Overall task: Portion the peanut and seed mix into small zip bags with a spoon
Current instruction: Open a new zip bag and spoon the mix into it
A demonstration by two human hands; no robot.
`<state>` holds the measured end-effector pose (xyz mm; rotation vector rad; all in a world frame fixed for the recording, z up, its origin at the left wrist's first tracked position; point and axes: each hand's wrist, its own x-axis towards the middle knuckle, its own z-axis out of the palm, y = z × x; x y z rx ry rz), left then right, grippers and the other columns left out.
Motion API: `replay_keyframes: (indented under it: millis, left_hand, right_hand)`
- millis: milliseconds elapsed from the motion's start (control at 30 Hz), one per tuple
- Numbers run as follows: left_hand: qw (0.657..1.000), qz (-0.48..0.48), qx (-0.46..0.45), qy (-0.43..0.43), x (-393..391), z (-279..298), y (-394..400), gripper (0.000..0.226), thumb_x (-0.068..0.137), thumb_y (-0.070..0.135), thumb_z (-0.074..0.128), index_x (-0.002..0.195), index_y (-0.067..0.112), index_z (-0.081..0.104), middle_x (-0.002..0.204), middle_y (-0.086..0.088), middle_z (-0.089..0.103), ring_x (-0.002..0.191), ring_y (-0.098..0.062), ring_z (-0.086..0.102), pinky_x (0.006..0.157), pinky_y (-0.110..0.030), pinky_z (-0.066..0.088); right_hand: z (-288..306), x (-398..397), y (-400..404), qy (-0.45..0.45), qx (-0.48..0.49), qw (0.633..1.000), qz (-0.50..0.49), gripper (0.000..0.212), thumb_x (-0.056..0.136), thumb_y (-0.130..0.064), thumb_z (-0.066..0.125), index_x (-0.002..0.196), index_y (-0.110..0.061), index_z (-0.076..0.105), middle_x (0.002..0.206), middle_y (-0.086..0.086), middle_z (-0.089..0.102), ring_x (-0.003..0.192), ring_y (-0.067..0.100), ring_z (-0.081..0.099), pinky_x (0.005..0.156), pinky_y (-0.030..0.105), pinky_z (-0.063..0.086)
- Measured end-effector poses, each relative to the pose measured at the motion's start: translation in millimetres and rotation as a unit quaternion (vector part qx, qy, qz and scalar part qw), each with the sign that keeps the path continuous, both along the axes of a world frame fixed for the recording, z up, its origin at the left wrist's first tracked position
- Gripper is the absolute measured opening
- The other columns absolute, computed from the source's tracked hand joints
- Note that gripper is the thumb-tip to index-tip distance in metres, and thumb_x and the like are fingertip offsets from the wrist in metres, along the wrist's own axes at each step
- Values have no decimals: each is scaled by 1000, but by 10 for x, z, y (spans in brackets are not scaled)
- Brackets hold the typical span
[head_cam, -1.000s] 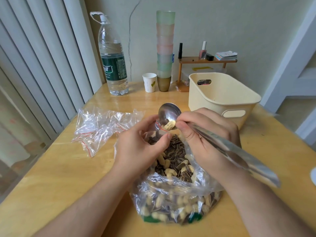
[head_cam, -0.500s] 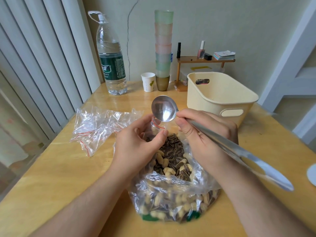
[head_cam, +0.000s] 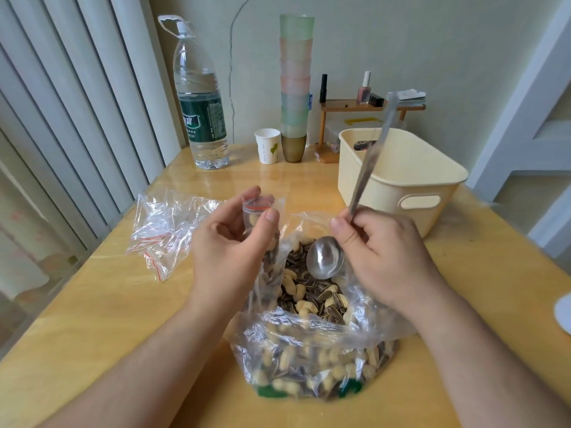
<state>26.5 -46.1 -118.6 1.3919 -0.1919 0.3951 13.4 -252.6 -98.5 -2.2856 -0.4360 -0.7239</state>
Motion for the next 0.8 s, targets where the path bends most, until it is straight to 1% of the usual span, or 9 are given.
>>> replay_keyframes:
  millis: [100,233,367,467,533,600,667,733,800]
  left_hand:
    - [1000,-22,11,10,-13,-21,-31,46,90,12,78,135,14,66,111,0,80,105,-16,76,82,-22,61]
    - [999,-20,24,14,26,-46,-16,48,89,15,79,136,12,66,113,3,80,110,-12,75,90,-25,60]
    - [997,-7,71,-7,23,-57,-11,60,81,32,80,137,16,65,115,6,79,112,-11,73,95,-32,59]
    - [997,20,66,-28,25,23,63,60,82,34,78,139,23,63,113,5,79,102,-11,75,86,-25,59]
    - [998,26,54,-30,28,60,124,59,83,32,77,140,24,60,112,3,79,95,-12,76,79,-19,57]
    - [994,10,106,-19,39,33,172,61,86,32,77,143,30,55,115,6,78,93,-20,76,75,-25,61]
    - [976,-19,216,-5,66,-41,212,65,89,36,78,147,40,47,119,11,75,97,-21,74,84,-38,64]
    - [949,-17,315,-8,94,-107,236,65,89,41,78,146,47,46,120,14,74,106,-6,71,94,-39,61]
    - [936,-6,352,-14,92,-105,234,58,89,45,78,140,50,53,117,18,73,109,5,67,97,-31,58]
  right_hand:
    - [-39,-12,7,35,-6,999,1,35,102,-41,54,74,-21,62,63,-4,62,63,15,58,62,36,47]
    - [-55,-44,88,74,-11,997,30,39,102,-40,57,66,-26,52,57,-10,54,57,11,51,56,30,42]
    - [-59,-61,125,96,-2,994,54,35,102,-41,58,75,-19,62,61,-4,59,59,14,54,59,36,48]
    - [-51,-82,114,145,34,988,51,34,100,-47,56,81,-21,68,64,2,67,60,23,63,62,41,54]
    - [-49,-92,117,178,61,981,50,26,102,-42,58,84,-25,70,68,-2,71,58,18,67,66,43,59]
    - [-51,-88,129,207,82,974,45,22,103,-37,60,86,-26,70,71,-7,73,58,14,69,68,40,61]
    - [-51,-76,136,229,87,969,42,22,104,-35,60,88,-24,71,72,-9,74,60,13,70,68,38,60]
    - [-48,-72,141,239,82,967,39,22,104,-35,60,89,-24,72,71,-10,74,60,12,70,68,36,60]
    - [-43,-75,136,233,89,968,28,22,103,-35,60,88,-24,72,70,-10,74,58,12,68,67,37,59]
